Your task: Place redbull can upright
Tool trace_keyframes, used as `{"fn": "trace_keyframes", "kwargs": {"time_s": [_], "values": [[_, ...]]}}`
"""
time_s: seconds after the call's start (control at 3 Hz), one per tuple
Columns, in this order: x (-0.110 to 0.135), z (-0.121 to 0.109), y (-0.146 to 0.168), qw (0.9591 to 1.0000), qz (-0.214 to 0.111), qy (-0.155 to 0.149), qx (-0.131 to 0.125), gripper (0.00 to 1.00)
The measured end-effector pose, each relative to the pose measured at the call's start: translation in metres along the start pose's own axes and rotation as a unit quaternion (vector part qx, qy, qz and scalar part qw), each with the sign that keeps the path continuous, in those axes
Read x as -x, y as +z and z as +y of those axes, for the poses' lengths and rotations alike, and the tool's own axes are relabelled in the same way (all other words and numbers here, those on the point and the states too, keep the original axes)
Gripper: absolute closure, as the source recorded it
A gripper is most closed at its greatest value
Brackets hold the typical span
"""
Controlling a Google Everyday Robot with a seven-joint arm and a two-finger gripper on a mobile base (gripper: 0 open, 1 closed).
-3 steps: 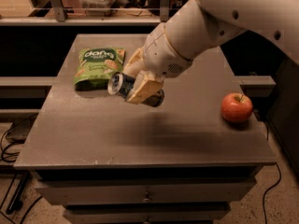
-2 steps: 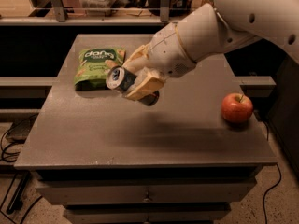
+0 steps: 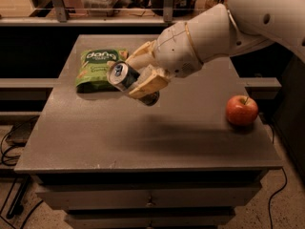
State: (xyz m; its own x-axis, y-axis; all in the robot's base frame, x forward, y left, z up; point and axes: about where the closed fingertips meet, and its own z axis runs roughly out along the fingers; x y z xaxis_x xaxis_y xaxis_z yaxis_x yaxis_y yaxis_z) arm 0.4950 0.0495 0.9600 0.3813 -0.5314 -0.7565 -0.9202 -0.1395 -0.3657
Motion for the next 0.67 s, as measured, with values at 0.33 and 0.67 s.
{"fn": "trace_keyframes", "kwargs": {"time_s": [0.33,0.67], "values": [[-0.0002,0.001,0.0007,0.9995,-0.029,0.013,-0.009,1.0],[-0.0021,0.0008,0.0028,0.9963,-0.075,0.036,-0.019,1.0]]}}
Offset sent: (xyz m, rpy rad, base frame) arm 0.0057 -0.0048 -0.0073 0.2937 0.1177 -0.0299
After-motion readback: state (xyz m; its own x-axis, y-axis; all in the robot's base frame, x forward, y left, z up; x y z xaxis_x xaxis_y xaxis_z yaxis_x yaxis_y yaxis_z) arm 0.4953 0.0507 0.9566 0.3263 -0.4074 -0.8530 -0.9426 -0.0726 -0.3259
